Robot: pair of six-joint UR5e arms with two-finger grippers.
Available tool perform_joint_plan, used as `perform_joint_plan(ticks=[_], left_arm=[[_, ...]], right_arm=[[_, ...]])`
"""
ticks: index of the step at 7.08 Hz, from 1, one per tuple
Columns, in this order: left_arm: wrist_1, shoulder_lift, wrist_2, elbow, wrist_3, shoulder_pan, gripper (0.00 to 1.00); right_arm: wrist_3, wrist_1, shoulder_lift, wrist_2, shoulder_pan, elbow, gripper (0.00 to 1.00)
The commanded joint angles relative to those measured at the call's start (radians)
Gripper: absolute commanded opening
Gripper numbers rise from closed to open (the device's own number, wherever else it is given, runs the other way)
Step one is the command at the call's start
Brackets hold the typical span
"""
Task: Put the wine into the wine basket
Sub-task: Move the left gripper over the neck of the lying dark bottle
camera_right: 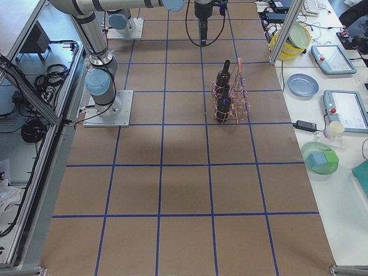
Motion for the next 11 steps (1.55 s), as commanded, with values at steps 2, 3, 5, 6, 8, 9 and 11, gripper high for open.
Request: perform_joint_plan(ticks=[2, 3, 5, 6, 8, 9, 11], left_arm=[[0.005, -0.022, 0.000, 0.066, 0.022, 0.110, 0.99], [-0.031, -0.047, 0.001, 0.106, 0.043, 0.196, 1.00], [-0.029, -0.090, 0.001, 0.111, 0.146, 0.409, 1.00], [-0.010, -0.126, 0.003, 0.109, 0.187, 0.463, 1.00], [0.197, -0.221, 0.036, 0.097, 0.322, 0.480, 1.00], [0.230, -0.260, 0.061, 0.098, 0.440, 0.526, 1.00], [0.234, -0.314, 0.060, 0.097, 0.513, 0.549, 1.00]], right_arm=[[-0.001, 0.000, 0.000, 0.000, 0.000, 0.000, 1.00], [-0.001, 0.000, 0.000, 0.000, 0.000, 0.000, 1.00], [-0.001, 0.000, 0.000, 0.000, 0.000, 0.000, 1.00], [-0.003, 0.000, 0.002, 0.000, 0.000, 0.000, 1.00], [-0.003, 0.003, 0.000, 0.000, 0.000, 0.000, 1.00], [-0.003, 0.003, 0.000, 0.000, 0.000, 0.000, 1.00], [-0.003, 0.003, 0.000, 0.000, 0.000, 0.000, 1.00]])
